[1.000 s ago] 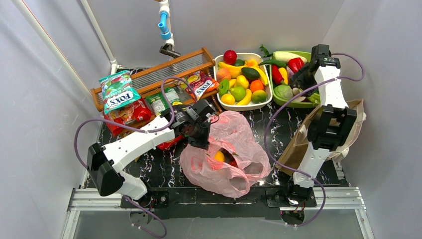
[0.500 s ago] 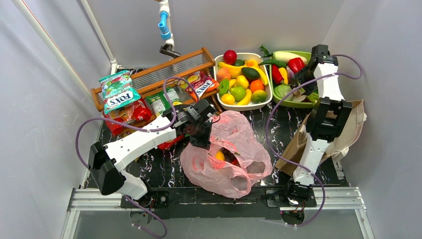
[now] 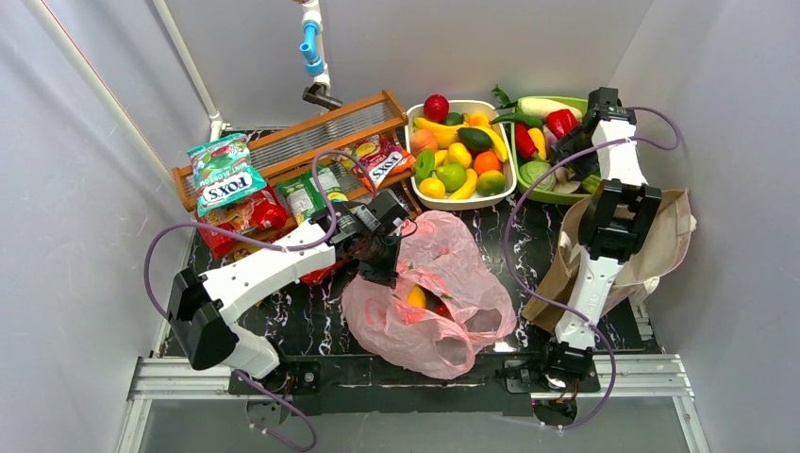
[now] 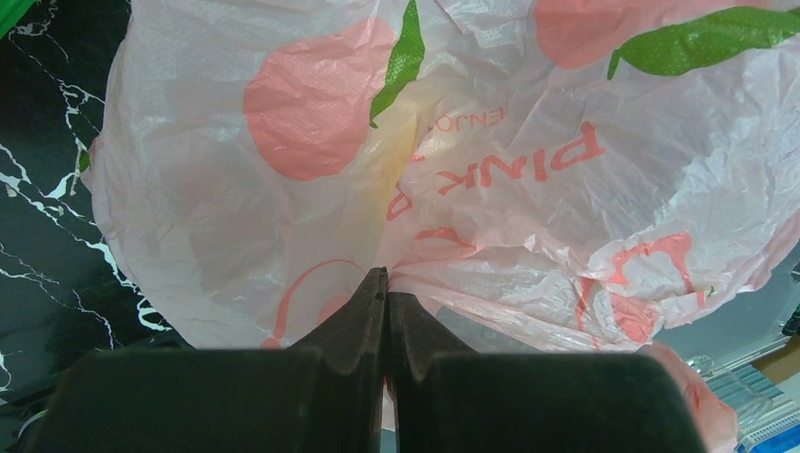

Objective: Place the mixed food into the grocery bags and tie them

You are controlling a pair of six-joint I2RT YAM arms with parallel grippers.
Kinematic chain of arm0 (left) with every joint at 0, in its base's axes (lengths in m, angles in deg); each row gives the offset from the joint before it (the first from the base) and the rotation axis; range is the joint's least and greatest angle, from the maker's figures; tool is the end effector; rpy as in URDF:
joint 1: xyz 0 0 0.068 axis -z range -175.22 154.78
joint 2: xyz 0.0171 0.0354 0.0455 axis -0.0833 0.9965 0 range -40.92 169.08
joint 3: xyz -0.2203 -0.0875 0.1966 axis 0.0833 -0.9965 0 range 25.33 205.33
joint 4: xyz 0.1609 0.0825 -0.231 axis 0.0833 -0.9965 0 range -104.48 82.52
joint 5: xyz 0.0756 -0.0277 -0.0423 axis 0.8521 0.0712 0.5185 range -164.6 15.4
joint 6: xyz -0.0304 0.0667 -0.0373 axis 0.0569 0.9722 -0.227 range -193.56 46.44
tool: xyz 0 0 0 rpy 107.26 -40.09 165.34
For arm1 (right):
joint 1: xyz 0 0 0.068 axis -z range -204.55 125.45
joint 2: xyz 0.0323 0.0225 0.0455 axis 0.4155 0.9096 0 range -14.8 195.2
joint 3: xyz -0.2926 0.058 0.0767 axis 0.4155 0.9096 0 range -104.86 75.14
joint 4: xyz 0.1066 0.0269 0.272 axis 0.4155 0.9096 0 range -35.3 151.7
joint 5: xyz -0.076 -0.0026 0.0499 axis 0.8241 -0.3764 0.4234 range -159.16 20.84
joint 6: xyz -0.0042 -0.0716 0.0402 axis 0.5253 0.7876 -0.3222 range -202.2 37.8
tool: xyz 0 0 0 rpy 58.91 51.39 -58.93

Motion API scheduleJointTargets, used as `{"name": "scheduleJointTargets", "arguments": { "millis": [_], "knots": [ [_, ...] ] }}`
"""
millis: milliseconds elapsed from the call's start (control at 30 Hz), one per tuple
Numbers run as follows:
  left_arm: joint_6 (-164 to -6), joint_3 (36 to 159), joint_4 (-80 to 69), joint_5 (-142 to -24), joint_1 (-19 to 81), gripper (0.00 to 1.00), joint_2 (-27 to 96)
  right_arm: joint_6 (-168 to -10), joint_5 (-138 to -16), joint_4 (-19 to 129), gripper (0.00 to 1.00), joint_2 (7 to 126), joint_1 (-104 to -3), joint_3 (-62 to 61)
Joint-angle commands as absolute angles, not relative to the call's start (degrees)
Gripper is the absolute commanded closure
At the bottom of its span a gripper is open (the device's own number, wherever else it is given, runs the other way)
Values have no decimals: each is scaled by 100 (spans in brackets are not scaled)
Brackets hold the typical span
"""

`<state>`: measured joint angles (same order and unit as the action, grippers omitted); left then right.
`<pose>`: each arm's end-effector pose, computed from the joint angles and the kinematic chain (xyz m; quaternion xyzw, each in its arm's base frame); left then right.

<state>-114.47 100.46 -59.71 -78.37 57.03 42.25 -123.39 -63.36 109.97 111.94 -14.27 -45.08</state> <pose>0.2048 -0.2725 0.3057 0.1039 0.9604 -0.2081 0.1531 0.5419 -0.1058 0.2541 0.4317 0.8671 0.0175 0.2478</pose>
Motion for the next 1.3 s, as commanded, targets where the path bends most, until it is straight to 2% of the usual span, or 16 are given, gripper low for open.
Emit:
{"name": "scheduleJointTargets", "arguments": {
  "millis": [0, 267, 367, 700, 767, 1267],
  "knots": [
    [-11430, 9988, -6020, -7874, 5687, 100, 4209, -12293, -6386, 10899, 28, 11269, -1354, -4550],
    [-11419, 9974, -5995, -7882, 5682, 100, 4247, -12236, -6343, 10828, 31, 11170, -1299, -4029],
    [-11413, 9984, -5986, -7891, 5684, 100, 4270, -12212, -6359, 10693, 38, 11054, -1284, -3771],
    [-11418, 9994, -5990, -7882, 5683, 100, 4249, -12105, -6440, 10677, 92, 10904, -1249, -3720],
    [-11417, 10002, -5993, -7882, 5681, 100, 4254, -12105, -6479, 10699, 99, 10845, -1244, -3718],
    [-11436, 10209, -6096, -7871, 5681, 100, 4241, -12054, -7030, 10841, 99, 9978, -1255, -3591]
  ]
}}
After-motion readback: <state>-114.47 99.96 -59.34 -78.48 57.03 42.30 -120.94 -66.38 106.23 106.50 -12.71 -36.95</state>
